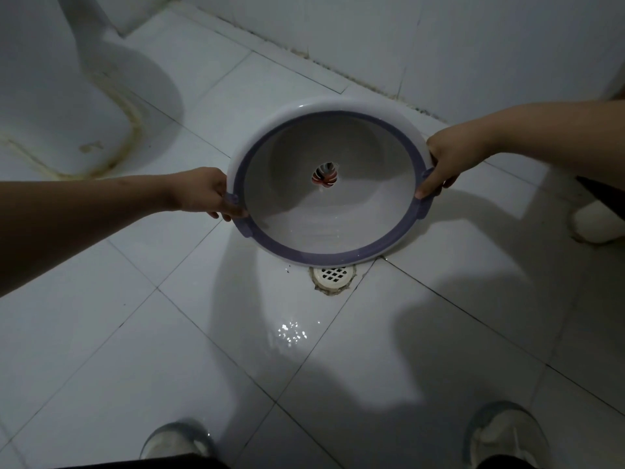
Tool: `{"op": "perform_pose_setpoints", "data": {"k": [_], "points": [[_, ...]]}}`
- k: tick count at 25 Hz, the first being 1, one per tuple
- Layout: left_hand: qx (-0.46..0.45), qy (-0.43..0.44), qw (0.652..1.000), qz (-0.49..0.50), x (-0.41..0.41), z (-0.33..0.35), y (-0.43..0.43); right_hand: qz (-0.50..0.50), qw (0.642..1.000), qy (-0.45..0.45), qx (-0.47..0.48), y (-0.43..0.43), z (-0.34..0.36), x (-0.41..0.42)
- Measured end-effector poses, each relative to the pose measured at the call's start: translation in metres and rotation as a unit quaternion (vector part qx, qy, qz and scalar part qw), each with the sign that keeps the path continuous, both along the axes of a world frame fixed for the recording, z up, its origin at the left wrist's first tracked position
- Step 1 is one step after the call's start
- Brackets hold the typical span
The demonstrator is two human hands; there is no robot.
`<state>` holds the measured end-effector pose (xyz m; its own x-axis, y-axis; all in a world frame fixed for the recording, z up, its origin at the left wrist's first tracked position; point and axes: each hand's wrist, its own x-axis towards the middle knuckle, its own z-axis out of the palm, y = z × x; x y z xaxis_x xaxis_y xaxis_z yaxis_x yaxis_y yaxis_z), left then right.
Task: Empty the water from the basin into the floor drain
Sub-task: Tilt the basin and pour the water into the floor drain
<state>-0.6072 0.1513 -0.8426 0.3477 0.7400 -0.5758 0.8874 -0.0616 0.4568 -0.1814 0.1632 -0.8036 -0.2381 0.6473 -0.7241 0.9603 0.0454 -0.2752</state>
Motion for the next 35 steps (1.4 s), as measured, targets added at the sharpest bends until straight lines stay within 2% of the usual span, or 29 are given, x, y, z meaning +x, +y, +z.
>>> {"op": "perform_pose_setpoints", "data": {"k": [8,18,24,35], "points": [[0.031,0.040,0.997,-0.061,0.003,0.016,-0.008,0.032,0.999,-0.006,-0.002,-0.004,0.005,-0.004],[0.051,0.034,0.992,-0.107,0.001,0.024,-0.024,0.080,0.996,-0.018,0.032,-0.011,0.015,-0.011],[0.090,0.042,0.988,-0.115,-0.002,0.027,-0.021,0.090,0.994,-0.023,0.061,-0.015,0.020,-0.004],[0.166,0.043,0.973,-0.152,-0.001,0.028,-0.033,0.167,0.978,-0.031,0.118,-0.021,0.022,0.002]]}}
